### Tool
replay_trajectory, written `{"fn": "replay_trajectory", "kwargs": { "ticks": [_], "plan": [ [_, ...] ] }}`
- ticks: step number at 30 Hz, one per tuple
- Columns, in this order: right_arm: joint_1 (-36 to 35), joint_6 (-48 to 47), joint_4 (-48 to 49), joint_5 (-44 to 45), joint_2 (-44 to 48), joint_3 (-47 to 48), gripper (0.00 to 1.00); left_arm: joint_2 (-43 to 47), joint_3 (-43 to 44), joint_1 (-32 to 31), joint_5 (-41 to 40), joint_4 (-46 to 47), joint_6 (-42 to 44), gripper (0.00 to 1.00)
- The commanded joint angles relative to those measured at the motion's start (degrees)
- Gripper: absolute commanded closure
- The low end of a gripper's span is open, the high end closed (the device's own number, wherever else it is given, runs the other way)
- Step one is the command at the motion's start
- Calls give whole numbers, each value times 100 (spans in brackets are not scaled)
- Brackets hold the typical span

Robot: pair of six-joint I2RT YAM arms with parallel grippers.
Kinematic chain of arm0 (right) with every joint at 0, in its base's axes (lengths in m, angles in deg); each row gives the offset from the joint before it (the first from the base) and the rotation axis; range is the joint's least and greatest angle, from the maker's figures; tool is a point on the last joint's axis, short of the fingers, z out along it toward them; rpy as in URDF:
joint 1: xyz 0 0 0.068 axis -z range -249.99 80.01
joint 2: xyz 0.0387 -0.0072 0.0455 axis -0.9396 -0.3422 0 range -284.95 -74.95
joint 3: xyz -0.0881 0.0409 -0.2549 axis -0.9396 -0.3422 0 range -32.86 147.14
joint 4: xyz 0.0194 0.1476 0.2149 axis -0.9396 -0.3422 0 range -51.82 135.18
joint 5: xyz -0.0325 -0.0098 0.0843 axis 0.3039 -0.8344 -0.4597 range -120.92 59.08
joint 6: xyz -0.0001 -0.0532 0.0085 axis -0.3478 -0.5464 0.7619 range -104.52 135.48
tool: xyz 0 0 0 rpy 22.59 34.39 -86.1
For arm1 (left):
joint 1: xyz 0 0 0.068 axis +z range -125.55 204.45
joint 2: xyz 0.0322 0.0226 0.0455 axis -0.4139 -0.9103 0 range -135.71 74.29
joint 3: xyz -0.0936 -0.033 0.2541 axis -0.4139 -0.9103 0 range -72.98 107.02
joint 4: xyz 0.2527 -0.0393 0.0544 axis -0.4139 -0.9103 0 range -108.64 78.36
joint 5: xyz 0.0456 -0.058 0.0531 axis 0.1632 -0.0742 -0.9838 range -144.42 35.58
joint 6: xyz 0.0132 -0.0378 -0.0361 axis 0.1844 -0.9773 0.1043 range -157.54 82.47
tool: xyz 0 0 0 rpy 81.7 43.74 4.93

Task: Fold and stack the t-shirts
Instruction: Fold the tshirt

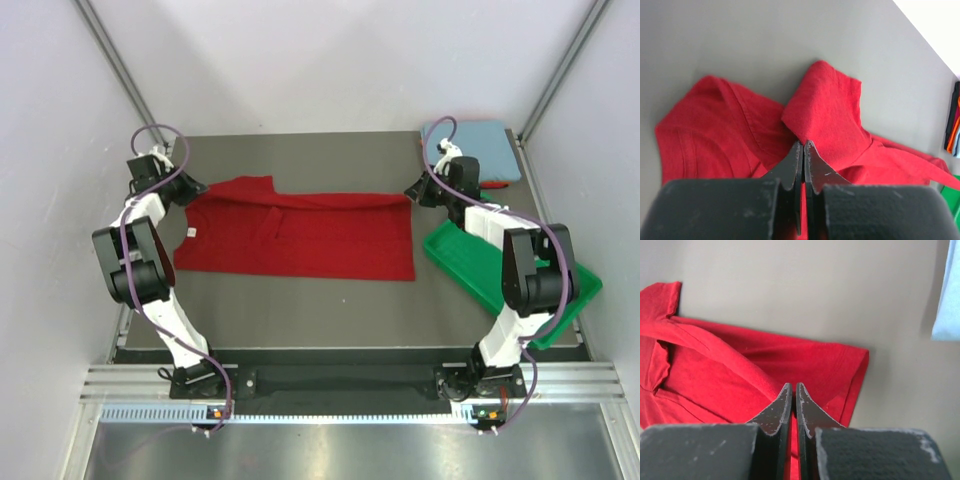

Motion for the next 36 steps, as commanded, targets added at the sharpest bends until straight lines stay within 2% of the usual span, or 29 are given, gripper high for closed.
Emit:
{"fn": "replay_trajectory", "kwargs": {
  "ticks": [1,8,17,24,30,36],
  "plan": [
    [-55,-74,223,67,437,-151,100,538,-283,82,-75,106,31,100],
    [-73,-170,249,190,693,-346,100,618,-249,152,-84,80,-241,100],
    [-64,-267,-155,128,605,147,100,196,569,187,-190,-965,-435,100],
    [-64,-276,-234,75,736,60,100,275,499,222,-75,-1211,-242,100],
    [-64,-267,-278,23,1000,-573,100,301,60,214,-435,-1457,101,100],
    [-99,-346,-568,23,781,-863,100,240,-134,214,-918,-1783,338,100]
  ]
}}
